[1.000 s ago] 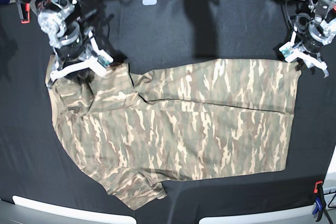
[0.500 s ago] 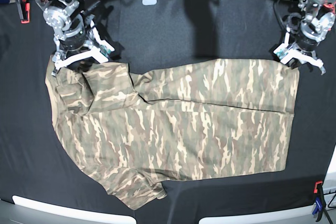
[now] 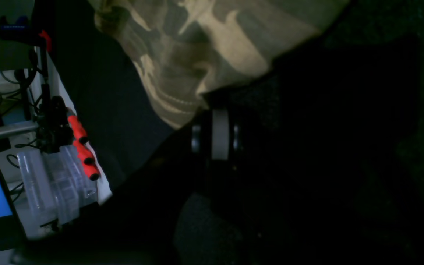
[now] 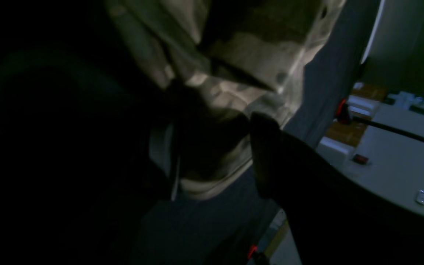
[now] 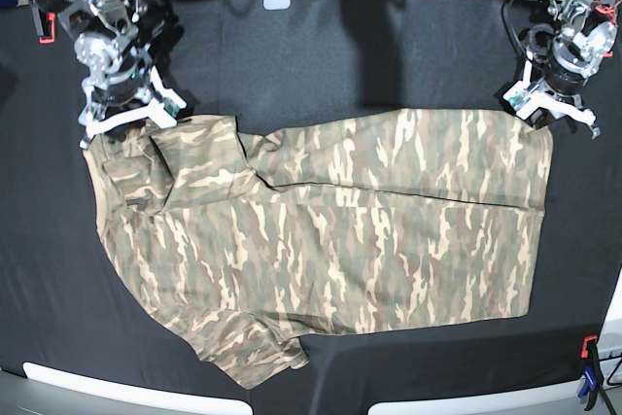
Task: Layout the t-shirt on the table in an organized manner, then fold the t-shirt properly
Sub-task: 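Regrasp the shirt's collar-side edge with both grippers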
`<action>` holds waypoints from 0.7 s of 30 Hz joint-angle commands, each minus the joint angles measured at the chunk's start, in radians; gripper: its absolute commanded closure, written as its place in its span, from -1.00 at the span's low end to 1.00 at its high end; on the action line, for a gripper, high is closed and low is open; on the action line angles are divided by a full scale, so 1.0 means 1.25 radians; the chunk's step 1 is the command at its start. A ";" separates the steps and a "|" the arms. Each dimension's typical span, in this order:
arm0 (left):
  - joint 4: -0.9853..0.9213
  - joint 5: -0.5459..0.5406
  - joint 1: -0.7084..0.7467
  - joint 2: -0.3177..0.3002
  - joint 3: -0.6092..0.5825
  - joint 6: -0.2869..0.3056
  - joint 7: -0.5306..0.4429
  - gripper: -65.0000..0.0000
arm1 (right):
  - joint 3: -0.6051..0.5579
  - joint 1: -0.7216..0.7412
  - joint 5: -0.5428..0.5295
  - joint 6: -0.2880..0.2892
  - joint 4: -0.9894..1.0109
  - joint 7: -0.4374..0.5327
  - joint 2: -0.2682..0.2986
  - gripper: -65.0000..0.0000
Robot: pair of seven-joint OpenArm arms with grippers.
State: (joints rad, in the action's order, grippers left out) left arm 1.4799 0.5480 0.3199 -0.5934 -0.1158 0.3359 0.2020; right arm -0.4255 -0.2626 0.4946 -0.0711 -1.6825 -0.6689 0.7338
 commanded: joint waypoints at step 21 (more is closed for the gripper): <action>0.000 -0.011 -0.008 -0.005 -0.002 0.037 0.005 1.00 | 0.006 -0.002 -0.116 0.114 -0.033 -0.023 0.016 0.09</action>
State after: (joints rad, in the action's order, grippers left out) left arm 1.4788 0.5468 0.3046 -0.5930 -0.1169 0.3428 0.2020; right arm -0.4232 -0.2668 0.3641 0.0624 -1.7100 -0.7002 0.7383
